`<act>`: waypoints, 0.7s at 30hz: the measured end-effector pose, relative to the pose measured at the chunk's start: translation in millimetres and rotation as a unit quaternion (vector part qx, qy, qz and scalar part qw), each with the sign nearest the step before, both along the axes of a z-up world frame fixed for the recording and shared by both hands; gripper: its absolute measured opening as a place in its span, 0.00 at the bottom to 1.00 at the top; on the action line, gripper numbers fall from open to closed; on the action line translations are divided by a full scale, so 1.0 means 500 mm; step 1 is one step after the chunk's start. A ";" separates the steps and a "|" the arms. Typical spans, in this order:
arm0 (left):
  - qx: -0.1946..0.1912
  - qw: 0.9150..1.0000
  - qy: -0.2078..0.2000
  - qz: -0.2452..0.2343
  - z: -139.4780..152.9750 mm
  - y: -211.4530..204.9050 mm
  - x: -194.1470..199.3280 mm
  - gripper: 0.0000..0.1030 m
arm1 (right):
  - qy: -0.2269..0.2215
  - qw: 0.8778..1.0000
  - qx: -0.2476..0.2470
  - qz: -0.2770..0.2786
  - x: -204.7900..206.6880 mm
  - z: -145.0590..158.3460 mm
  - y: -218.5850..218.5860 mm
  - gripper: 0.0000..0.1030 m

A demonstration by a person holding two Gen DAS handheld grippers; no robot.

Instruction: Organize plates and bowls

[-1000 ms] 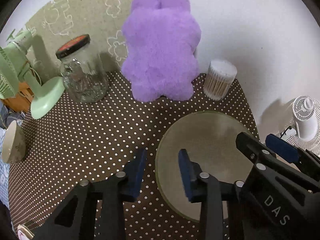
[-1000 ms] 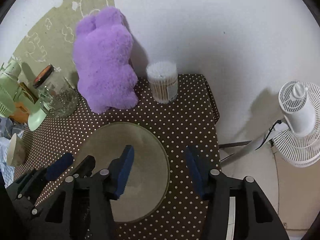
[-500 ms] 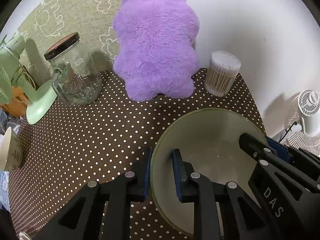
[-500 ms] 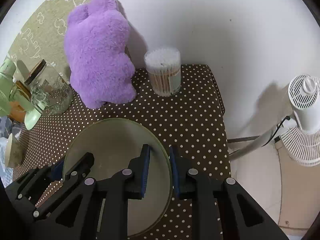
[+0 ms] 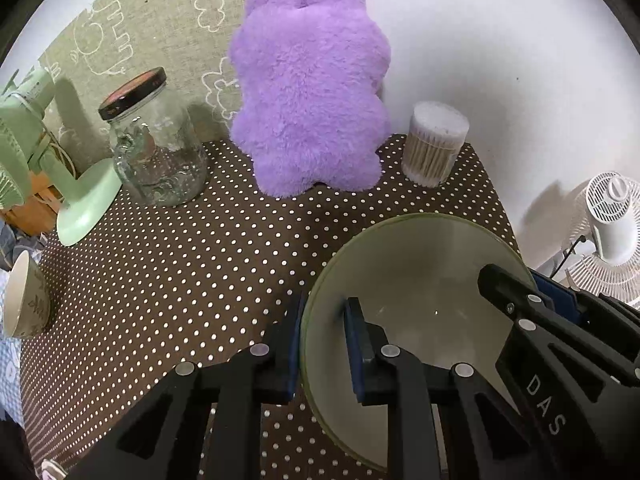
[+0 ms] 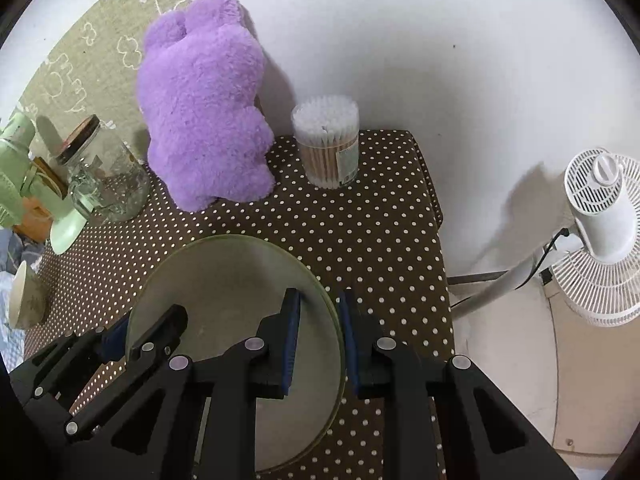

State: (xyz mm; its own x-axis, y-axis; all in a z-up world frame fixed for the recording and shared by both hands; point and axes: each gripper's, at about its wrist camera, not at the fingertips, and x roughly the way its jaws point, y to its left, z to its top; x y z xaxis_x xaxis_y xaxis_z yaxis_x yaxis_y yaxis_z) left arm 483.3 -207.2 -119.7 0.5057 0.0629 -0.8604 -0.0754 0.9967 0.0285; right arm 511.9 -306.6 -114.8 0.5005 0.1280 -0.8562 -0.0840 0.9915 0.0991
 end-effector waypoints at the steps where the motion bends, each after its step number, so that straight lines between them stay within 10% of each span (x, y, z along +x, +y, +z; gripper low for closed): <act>1: -0.001 1.000 0.000 0.001 0.003 0.001 -0.005 0.17 | -0.001 1.000 -0.001 0.001 -0.005 0.004 0.000 0.23; 21: -0.009 0.999 -0.028 -0.018 0.123 0.021 -0.173 0.17 | -0.029 0.999 -0.004 -0.016 -0.175 0.138 0.023 0.23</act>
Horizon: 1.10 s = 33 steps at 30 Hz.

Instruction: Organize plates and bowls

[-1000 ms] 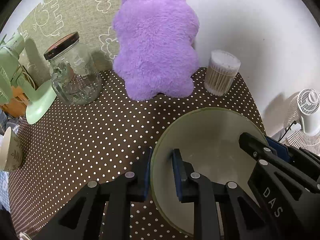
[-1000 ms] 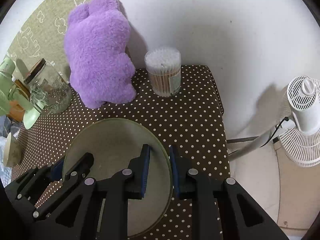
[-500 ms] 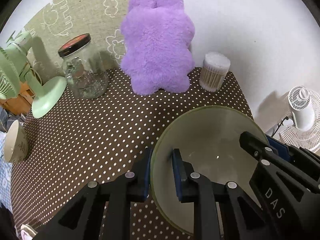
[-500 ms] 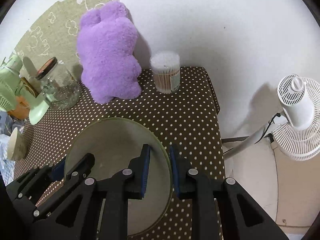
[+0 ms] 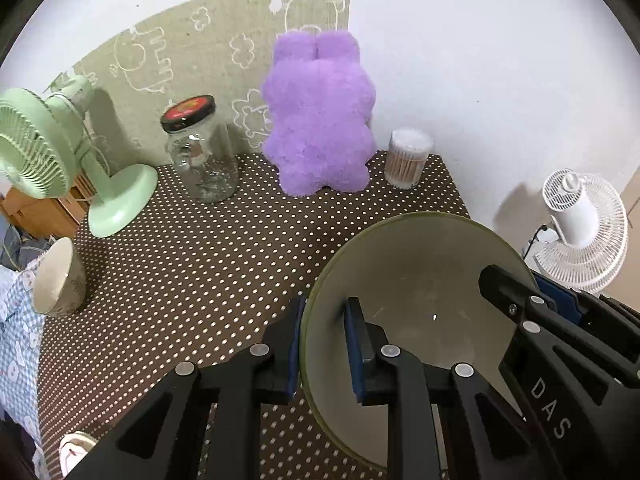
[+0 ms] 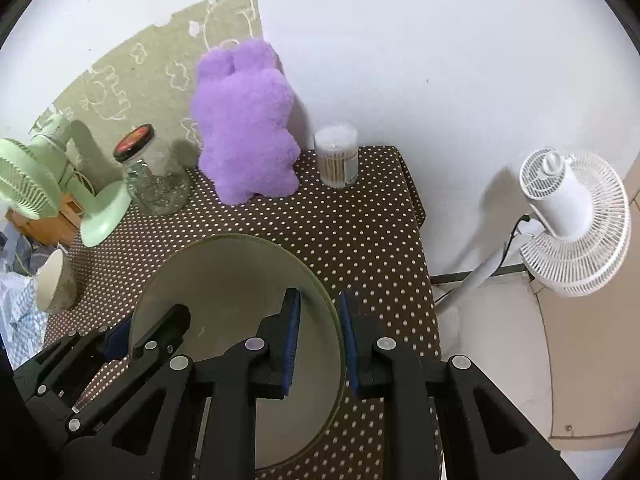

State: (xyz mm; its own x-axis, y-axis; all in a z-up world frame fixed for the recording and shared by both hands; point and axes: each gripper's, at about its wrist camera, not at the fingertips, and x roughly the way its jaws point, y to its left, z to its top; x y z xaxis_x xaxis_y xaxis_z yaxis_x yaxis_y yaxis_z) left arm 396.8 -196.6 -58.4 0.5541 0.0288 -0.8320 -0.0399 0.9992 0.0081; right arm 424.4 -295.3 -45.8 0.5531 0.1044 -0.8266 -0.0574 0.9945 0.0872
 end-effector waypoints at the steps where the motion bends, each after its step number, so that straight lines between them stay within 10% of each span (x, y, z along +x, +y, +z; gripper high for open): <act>1: 0.000 1.000 -0.002 -0.001 0.007 0.004 -0.010 0.17 | -0.002 1.000 0.000 -0.001 -0.012 0.008 0.004 0.23; 33: -0.009 0.999 -0.011 -0.052 0.068 0.144 -0.331 0.18 | -0.015 0.999 -0.019 -0.039 -0.386 0.081 0.154 0.23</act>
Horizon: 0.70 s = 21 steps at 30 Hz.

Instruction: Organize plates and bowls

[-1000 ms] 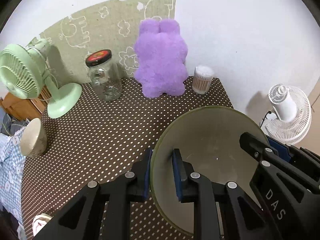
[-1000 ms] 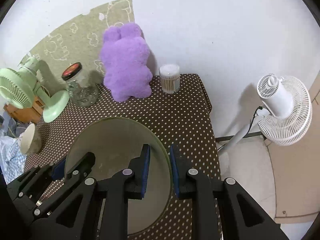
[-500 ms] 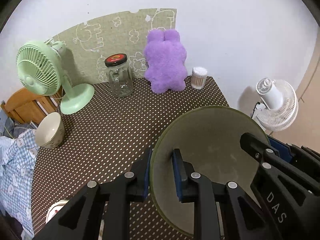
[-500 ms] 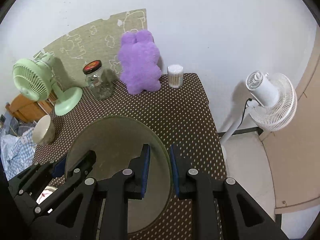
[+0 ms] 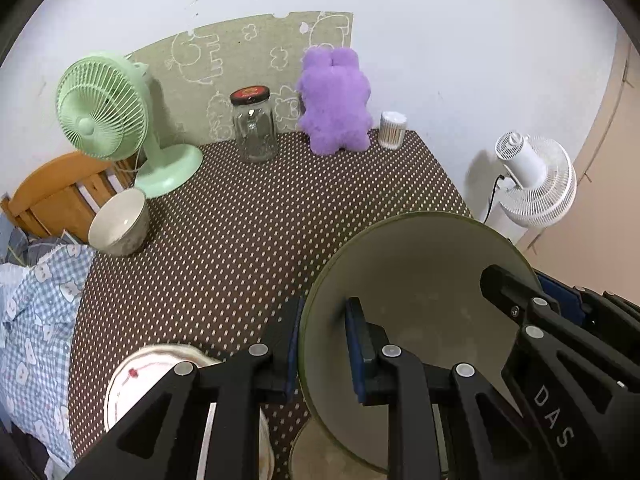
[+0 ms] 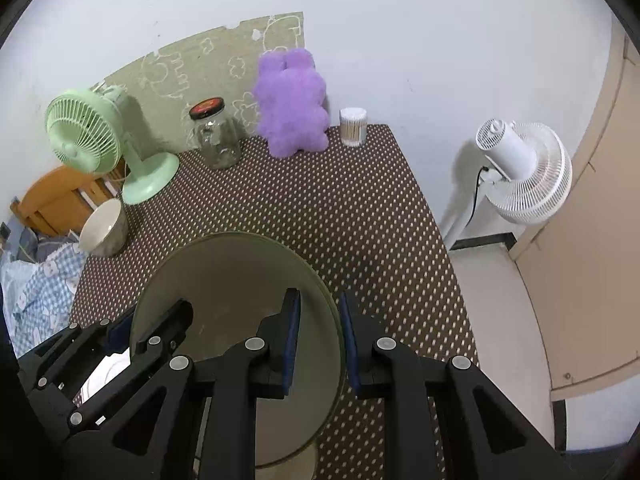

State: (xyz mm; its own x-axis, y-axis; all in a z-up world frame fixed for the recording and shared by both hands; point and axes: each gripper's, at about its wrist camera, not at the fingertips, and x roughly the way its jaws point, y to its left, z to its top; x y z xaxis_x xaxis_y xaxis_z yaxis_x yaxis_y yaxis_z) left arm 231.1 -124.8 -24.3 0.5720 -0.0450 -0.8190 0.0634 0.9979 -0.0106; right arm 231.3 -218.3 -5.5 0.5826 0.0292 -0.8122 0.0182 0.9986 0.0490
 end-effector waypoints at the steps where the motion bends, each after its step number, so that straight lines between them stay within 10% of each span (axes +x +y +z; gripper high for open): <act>1: -0.001 1.000 0.002 0.000 -0.003 0.005 -0.008 0.18 | 0.001 1.000 -0.001 0.000 -0.008 -0.002 0.004 0.23; 21: -0.003 0.997 0.073 -0.003 -0.119 0.044 -0.104 0.18 | 0.073 0.997 -0.014 0.000 -0.112 -0.123 0.045 0.23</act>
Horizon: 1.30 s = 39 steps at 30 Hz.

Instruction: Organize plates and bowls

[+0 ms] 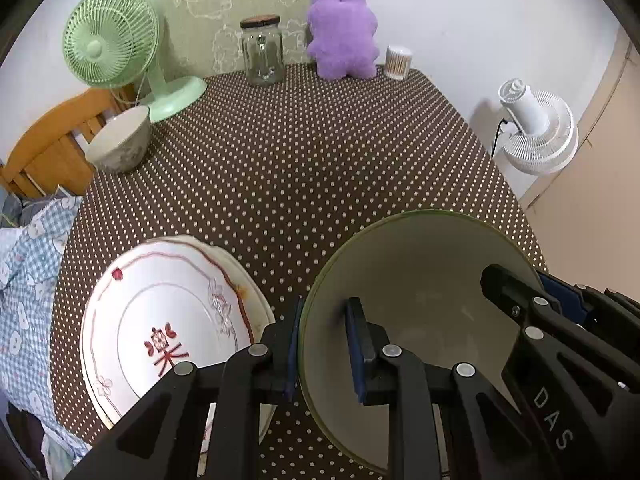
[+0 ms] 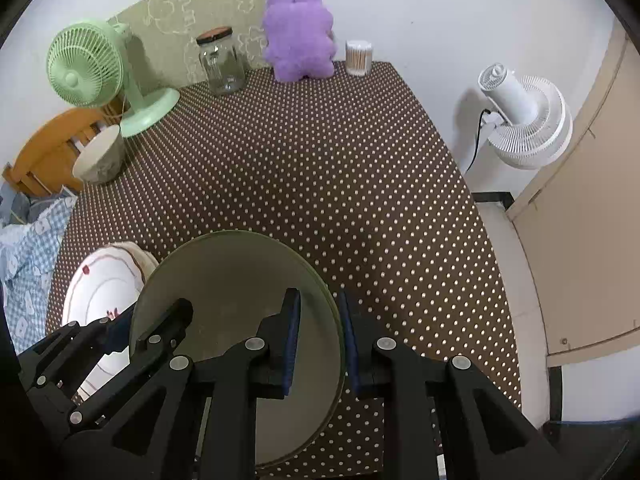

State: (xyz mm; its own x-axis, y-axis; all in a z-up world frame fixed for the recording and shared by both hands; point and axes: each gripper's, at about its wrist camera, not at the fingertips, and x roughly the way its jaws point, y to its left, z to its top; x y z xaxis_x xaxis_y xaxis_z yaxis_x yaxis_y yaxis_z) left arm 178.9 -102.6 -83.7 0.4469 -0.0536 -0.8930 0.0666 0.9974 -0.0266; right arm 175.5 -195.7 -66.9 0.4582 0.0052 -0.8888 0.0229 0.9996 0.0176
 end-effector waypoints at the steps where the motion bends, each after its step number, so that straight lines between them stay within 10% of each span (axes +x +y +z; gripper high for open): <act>1: 0.001 1.000 0.003 0.000 -0.005 0.001 -0.002 0.18 | 0.003 1.000 0.000 0.000 -0.001 -0.004 0.001 0.23; 30: -0.004 0.999 0.037 -0.006 -0.049 -0.002 0.007 0.21 | 0.034 0.999 -0.002 -0.003 0.011 -0.065 0.000 0.26; 36: 0.010 1.000 0.011 -0.009 -0.009 -0.010 0.002 0.59 | 0.020 0.999 0.009 0.042 0.018 -0.033 0.008 0.68; 39: 0.007 1.000 0.001 0.015 0.012 -0.003 0.007 0.66 | 0.002 0.998 0.016 0.063 0.023 -0.011 0.011 0.70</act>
